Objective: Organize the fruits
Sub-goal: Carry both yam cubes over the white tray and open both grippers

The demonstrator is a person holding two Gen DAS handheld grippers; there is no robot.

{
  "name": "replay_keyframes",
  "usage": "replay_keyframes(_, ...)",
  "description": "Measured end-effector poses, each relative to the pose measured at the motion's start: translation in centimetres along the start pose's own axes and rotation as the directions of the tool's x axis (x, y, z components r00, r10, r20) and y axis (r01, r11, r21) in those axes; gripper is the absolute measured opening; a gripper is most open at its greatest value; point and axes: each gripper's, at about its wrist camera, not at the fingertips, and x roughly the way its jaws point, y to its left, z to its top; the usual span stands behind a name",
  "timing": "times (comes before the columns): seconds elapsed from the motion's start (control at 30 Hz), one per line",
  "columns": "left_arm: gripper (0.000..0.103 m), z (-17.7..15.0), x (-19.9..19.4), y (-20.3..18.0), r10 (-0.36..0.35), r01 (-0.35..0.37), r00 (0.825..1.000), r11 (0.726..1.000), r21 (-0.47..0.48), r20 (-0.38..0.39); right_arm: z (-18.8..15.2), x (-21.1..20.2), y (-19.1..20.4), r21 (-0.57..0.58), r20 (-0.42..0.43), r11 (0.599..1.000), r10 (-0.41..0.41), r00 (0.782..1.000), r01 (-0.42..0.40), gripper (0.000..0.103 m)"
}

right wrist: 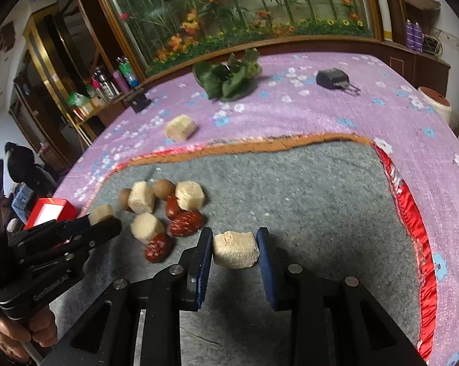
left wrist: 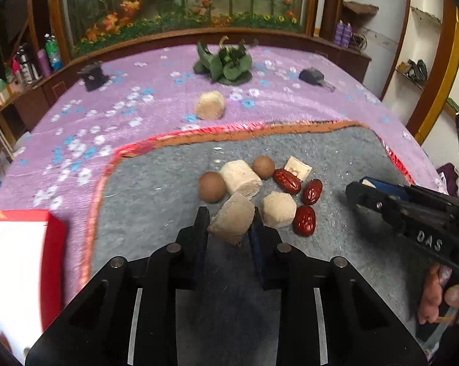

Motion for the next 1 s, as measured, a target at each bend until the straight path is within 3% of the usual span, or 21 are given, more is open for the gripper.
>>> replay_keyframes(0.17, 0.025, -1.8, -4.4, 1.6, 0.03, -0.027, 0.998, 0.998, -0.049, 0.064, 0.1, -1.5, 1.1, -0.045, 0.079, 0.998, 0.053, 0.995, -0.049, 0.029)
replay_keyframes(0.3, 0.025, -3.9, -8.2, 3.0, 0.085, -0.076, 0.99, 0.993, -0.085, 0.112, -0.3, -2.4, 2.6, -0.119, 0.137, 0.992, 0.052, 0.989, -0.036, 0.029)
replay_keyframes(0.5, 0.025, -7.4, -12.6, 6.9, 0.193, -0.171, 0.973, 0.971, -0.168, 0.126, -0.4, -1.4, 3.1, -0.127, 0.101, 0.991, 0.045, 0.994, -0.032, 0.029)
replay_keyframes(0.6, 0.025, -8.5, -13.9, 8.8, 0.241, -0.211, 0.962, 0.955, -0.208, 0.129, -0.3, -1.4, 4.3, -0.084, 0.071, 0.991, 0.106, 0.992, -0.099, 0.029)
replay_keyframes(0.83, 0.025, -10.6, -15.4, 13.2, 0.386, -0.341, 0.915, 0.896, -0.285, 0.119, -1.4, 0.1, 15.2, -0.19, -0.019, 0.938, 0.291, 0.957, -0.289, 0.028)
replay_keyframes(1.0, 0.025, -12.2, -16.1, 15.6, 0.45, -0.399, 0.887, 0.86, -0.318, 0.104, -3.1, 1.4, 22.2, -0.252, -0.076, 0.892, 0.368, 0.927, -0.375, 0.028)
